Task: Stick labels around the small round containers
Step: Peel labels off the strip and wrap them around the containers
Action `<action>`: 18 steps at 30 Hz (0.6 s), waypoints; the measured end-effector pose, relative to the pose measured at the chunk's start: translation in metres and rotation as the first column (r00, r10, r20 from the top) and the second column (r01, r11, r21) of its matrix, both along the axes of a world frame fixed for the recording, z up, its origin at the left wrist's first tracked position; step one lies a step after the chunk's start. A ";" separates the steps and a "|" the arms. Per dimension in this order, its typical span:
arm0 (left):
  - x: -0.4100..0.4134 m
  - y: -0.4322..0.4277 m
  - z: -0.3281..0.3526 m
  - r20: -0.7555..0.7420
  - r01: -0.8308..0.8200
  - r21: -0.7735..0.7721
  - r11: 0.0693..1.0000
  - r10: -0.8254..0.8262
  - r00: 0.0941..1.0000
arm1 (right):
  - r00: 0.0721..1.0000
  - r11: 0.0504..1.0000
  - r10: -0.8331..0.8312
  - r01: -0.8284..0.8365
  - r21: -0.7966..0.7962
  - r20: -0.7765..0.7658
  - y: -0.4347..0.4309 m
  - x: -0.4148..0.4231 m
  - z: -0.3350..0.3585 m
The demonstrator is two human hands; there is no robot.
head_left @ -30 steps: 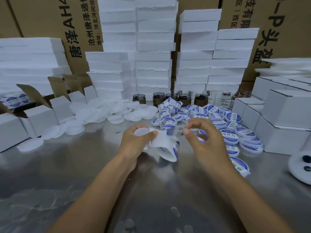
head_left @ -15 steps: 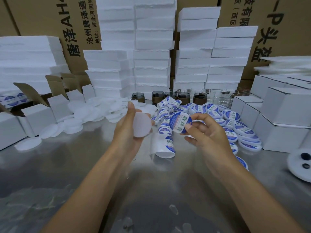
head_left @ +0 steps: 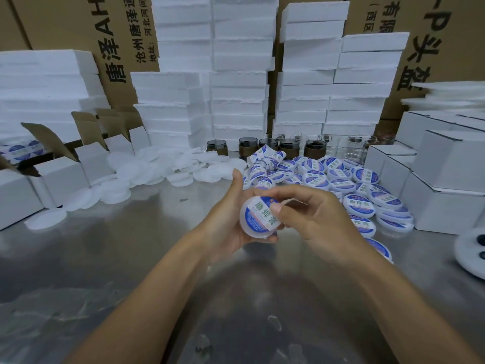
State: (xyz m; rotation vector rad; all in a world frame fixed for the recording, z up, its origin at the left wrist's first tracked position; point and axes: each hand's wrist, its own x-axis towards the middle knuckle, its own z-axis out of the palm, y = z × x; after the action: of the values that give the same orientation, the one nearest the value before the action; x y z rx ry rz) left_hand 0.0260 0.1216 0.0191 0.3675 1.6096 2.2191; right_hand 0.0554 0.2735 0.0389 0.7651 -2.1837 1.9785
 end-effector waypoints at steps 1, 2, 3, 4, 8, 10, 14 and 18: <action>0.000 0.000 0.000 0.006 -0.007 -0.020 1.000 0.007 1.000 | 1.000 0.999 0.007 -0.007 0.037 -0.006 0.000 0.000 0.000; 0.000 0.000 -0.001 0.014 -0.014 -0.034 0.999 0.014 1.000 | 1.000 0.997 0.007 -0.006 0.073 -0.017 0.000 0.001 0.000; 0.000 0.000 -0.001 0.022 -0.019 -0.040 0.999 0.020 1.000 | 1.000 0.995 0.000 0.003 0.104 -0.031 0.000 0.001 -0.001; 0.000 0.001 -0.002 0.028 -0.021 -0.038 0.999 0.022 0.999 | 0.999 0.991 -0.013 0.019 0.130 -0.049 0.000 0.001 -0.001; 0.000 0.001 -0.003 0.036 0.006 -0.021 1.000 -0.005 0.999 | 0.993 0.978 -0.061 0.080 0.192 -0.102 -0.001 0.002 -0.002; -0.001 0.000 -0.004 0.038 0.001 -0.025 1.000 0.000 0.999 | 0.992 0.979 -0.067 0.086 0.183 -0.106 -0.002 0.002 -0.003; -0.003 0.001 -0.006 0.042 -0.021 -0.050 0.999 0.023 0.999 | 0.991 0.982 -0.084 0.100 0.160 -0.106 -0.003 0.002 -0.003; -0.003 0.001 -0.007 0.043 -0.032 -0.030 0.999 0.033 0.999 | 0.995 0.992 -0.079 0.085 0.092 -0.064 -0.005 0.005 -0.003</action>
State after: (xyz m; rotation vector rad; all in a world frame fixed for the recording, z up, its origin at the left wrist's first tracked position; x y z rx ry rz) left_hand 0.0234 0.1231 0.0125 0.2844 1.6346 2.2090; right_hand 0.0603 0.2689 0.0361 0.7240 -2.2497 1.8018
